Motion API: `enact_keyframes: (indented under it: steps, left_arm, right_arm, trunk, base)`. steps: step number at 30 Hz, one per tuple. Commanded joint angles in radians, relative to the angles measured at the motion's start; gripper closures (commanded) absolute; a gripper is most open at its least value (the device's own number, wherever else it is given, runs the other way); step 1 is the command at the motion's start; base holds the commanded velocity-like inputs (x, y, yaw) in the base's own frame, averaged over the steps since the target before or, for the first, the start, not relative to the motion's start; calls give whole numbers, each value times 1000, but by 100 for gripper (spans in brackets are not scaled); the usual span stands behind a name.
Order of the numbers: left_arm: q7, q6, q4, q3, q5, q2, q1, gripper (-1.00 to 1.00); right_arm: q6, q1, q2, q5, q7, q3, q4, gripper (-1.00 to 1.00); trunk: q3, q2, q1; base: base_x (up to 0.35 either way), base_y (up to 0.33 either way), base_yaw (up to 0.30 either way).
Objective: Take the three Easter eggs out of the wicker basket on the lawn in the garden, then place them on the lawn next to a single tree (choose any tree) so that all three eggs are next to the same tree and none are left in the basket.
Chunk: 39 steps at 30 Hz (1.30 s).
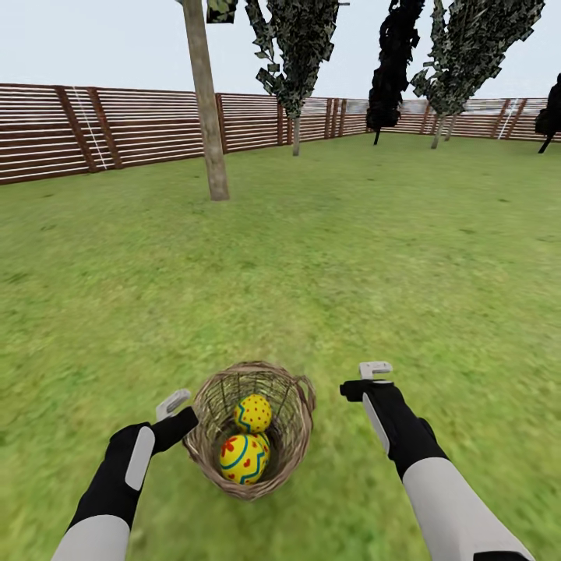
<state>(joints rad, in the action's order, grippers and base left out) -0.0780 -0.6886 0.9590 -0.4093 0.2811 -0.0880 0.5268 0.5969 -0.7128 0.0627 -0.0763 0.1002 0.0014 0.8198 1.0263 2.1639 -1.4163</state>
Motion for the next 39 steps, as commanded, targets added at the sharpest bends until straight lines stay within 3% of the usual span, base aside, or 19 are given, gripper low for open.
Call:
enact_keyframes:
  steps: [1, 3, 5, 23, 28, 33, 39]
  left_arm:
    - [-8, -6, 1, -5, 16, 0, 1, 100]
    - [-8, -6, 1, -5, 60, 3, 1, 100]
    - [-8, -6, 0, -5, 71, 3, 1, 100]
    - [-6, -9, 0, -8, 72, 5, 1, 100]
    - [-3, -19, -2, -20, 72, 23, 1, 100]
    - [-3, -23, -33, -61, 72, 24, 4, 100]
    - [-3, -23, -51, -63, 73, 23, 7, 100]
  right_arm:
    - [6, 0, 0, -8, 0, 0, 1, -100]
    - [6, 1, 0, -8, 0, 0, 2, -100]
    - [6, 0, 0, -8, 0, 0, 2, -100]
    - [6, 1, -4, -1, -5, -1, 2, -100]
    - [6, 0, -5, 0, -5, -1, 2, -100]
    - [6, 0, -2, 0, -5, 0, 2, -100]
    - [5, 1, -1, 0, -5, 0, 1, -100]
  trunk:
    - [-2, -7, 4]
    - [-9, -21, 12]
    - [-15, -35, 19]
    - [-71, -161, 88]
    - [-87, -196, 108]
    - [-103, -231, 127]
    - [-121, -273, 150]
  base:
    - [0, 0, 0]
    - [0, 0, 0]
    - [0, 0, 0]
    - [0, 0, 0]
    - [0, 0, 0]
    - [0, 0, 0]
    - [0, 0, 0]
